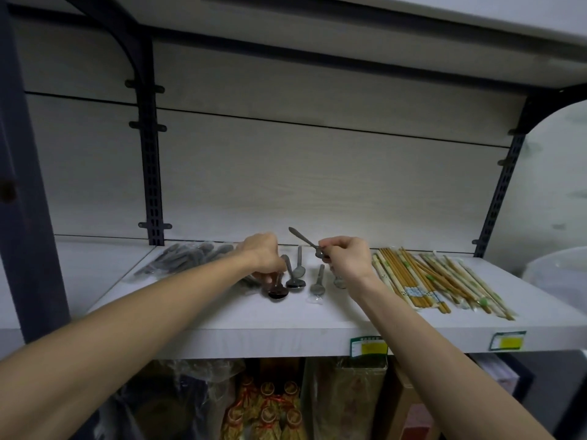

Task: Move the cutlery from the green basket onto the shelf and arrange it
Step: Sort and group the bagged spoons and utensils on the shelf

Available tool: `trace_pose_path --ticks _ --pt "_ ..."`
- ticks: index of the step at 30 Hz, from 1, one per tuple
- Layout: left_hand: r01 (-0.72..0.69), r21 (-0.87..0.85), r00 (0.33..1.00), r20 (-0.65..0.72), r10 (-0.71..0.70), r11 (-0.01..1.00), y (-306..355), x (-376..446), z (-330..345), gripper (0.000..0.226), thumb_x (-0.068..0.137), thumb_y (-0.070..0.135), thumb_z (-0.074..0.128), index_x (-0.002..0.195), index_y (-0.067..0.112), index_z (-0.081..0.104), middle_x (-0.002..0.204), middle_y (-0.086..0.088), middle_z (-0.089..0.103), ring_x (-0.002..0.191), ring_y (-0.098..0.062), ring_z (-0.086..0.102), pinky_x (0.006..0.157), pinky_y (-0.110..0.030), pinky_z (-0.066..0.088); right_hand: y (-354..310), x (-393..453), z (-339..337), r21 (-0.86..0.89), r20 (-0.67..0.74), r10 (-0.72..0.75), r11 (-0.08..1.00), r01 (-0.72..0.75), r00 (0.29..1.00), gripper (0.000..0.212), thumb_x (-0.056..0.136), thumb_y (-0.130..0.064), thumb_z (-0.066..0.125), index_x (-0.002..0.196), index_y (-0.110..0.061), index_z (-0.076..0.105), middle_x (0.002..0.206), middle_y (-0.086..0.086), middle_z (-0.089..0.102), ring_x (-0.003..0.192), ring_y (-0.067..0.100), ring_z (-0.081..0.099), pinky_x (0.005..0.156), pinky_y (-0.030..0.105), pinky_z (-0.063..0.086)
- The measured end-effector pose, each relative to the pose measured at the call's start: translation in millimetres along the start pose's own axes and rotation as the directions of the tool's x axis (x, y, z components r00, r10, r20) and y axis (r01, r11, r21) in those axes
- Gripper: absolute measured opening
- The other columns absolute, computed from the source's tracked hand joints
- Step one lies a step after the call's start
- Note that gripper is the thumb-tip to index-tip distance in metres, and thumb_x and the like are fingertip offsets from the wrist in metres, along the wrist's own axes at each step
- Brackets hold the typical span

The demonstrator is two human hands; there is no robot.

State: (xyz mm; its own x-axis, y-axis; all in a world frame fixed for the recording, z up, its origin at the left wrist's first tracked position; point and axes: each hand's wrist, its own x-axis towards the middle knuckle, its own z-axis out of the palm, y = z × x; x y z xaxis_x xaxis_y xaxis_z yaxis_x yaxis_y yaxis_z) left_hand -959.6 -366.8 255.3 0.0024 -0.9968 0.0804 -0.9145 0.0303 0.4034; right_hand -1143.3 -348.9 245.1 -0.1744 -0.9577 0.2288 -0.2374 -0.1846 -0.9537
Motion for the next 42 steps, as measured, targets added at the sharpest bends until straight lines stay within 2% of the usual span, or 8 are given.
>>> trace_pose_path --ticks 4,8,17,21,26,32,36,42 --pt "-0.021 0.020 0.999 -0.033 0.022 1.000 -4.1 -3.0 -3.0 0.022 0.084 0.029 0.072 0.071 0.011 0.075 0.068 0.000 0.075 0.071 -0.020 0.073 0.066 -0.035 0.060 -3.6 -5.0 11.6 -0.006 0.066 -0.001 1.000 0.002 0.998 0.035 0.089 0.005 0.048 0.079 -0.017 0.073 0.078 0.006 0.075 0.067 0.011 0.067 0.060 0.020 0.045" --pt "-0.043 -0.055 0.999 0.010 0.044 0.998 -10.9 -8.7 -7.2 0.023 0.091 0.023 0.065 0.079 0.008 0.078 0.069 -0.001 0.077 0.073 -0.022 0.076 0.073 -0.042 0.063 -5.8 -8.8 29.7 -0.114 0.107 -0.029 0.993 0.042 0.994 0.032 0.087 0.002 0.050 0.084 -0.017 0.076 0.078 0.002 0.075 0.069 0.013 0.066 0.058 0.021 0.046" --pt "-0.078 -0.094 0.983 0.159 0.092 0.993 -26.7 -19.6 -17.2 0.013 0.084 0.027 0.064 0.085 0.023 0.077 0.074 0.011 0.077 0.079 -0.012 0.077 0.084 -0.039 0.062 3.6 -15.7 42.2 -0.183 0.076 -0.107 0.976 0.119 0.991 0.039 0.080 0.002 0.047 0.066 -0.024 0.073 0.074 0.002 0.075 0.077 0.022 0.072 0.077 0.039 0.060" --pt "-0.084 -0.175 0.972 0.204 0.120 0.981 -19.9 -22.1 -16.5 0.014 0.090 0.022 0.066 0.088 0.016 0.077 0.081 0.001 0.078 0.081 -0.021 0.077 0.070 -0.034 0.061 8.3 -13.4 36.0 -0.162 0.051 -0.095 0.981 0.102 0.994 0.038 0.079 -0.001 0.047 0.069 -0.024 0.075 0.073 -0.001 0.075 0.078 0.021 0.073 0.083 0.041 0.059" --pt "-0.089 -0.272 0.968 0.203 0.147 0.958 -11.5 -24.8 -11.9 0.020 0.095 0.015 0.060 0.081 0.016 0.073 0.076 0.001 0.074 0.065 -0.011 0.069 0.053 -0.020 0.052 11.9 -13.7 32.4 -0.102 0.036 -0.063 0.993 0.067 0.997 0.038 0.076 -0.005 0.043 0.069 -0.021 0.077 0.071 -0.001 0.075 0.077 0.018 0.073 0.081 0.048 0.060" --pt "-0.091 -0.379 0.968 0.182 0.170 0.921 -14.1 -27.9 -12.7 0.021 0.098 0.014 0.055 0.088 0.015 0.073 0.080 -0.001 0.077 0.069 -0.013 0.071 0.062 -0.026 0.056 5.6 -21.2 26.5 -0.109 0.026 -0.063 0.992 0.065 0.998 0.038 0.082 -0.001 0.043 0.074 -0.021 0.075 0.088 0.004 0.076 0.069 0.013 0.067 0.065 0.031 0.056" --pt "-0.241 -0.177 0.970 -0.037 0.239 0.954 -22.5 -28.5 -13.9 0.017 0.096 0.021 0.061 0.090 0.020 0.076 0.072 0.009 0.077 0.065 -0.004 0.073 0.073 -0.028 0.059 3.3 -24.2 30.4 -0.149 0.047 -0.027 0.988 0.034 0.999 0.036 0.071 -0.015 0.040 0.068 -0.023 0.075 0.076 0.001 0.075 0.078 0.024 0.071 0.077 0.046 0.060" --pt "-0.205 -0.118 0.977 0.025 0.210 0.972 -33.6 -34.5 -14.5 0.015 0.095 0.022 0.063 0.088 0.019 0.076 0.070 0.009 0.076 0.064 -0.007 0.075 0.073 -0.036 0.064 0.3 -28.1 39.5 -0.199 0.045 -0.043 0.979 0.051 0.998 0.030 0.086 -0.008 0.048 0.084 -0.008 0.078 0.085 0.008 0.075 0.085 0.026 0.068 0.081 0.041 0.057"
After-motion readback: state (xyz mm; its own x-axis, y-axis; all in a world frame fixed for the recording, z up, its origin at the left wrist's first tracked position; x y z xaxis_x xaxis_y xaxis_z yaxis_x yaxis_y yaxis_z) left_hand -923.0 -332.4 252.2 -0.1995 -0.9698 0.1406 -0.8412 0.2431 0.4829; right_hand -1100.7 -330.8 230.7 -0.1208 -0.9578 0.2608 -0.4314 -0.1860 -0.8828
